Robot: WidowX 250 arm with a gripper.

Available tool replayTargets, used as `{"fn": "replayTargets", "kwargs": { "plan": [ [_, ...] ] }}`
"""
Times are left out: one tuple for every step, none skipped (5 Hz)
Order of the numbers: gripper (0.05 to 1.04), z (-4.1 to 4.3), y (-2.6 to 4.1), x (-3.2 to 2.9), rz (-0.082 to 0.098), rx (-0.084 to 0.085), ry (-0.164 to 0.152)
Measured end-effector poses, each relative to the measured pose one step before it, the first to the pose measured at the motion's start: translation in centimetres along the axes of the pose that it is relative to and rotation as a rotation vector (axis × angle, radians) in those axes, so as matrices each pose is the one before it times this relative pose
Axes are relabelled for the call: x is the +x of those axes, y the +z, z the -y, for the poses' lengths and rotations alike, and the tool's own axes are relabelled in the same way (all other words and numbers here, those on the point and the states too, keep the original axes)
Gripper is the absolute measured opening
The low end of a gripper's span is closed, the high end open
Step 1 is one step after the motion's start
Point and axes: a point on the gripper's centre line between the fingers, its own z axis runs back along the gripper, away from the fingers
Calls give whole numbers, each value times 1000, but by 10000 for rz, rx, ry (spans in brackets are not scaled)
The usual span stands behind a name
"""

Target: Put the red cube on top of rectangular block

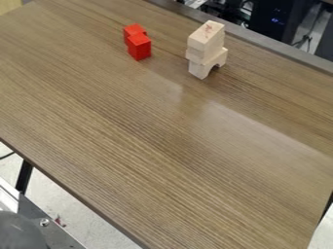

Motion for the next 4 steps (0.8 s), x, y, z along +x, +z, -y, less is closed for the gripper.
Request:
{"fn": "replayTargets", "kwargs": {
  "plan": [
    [593,216,492,157,-722,682,1288],
    [593,-77,-808,-659,-548,193,1039],
    [593,201,-627,-56,-382,-252,720],
    [593,293,-1113,-364,-442,-511,483]
  ]
}}
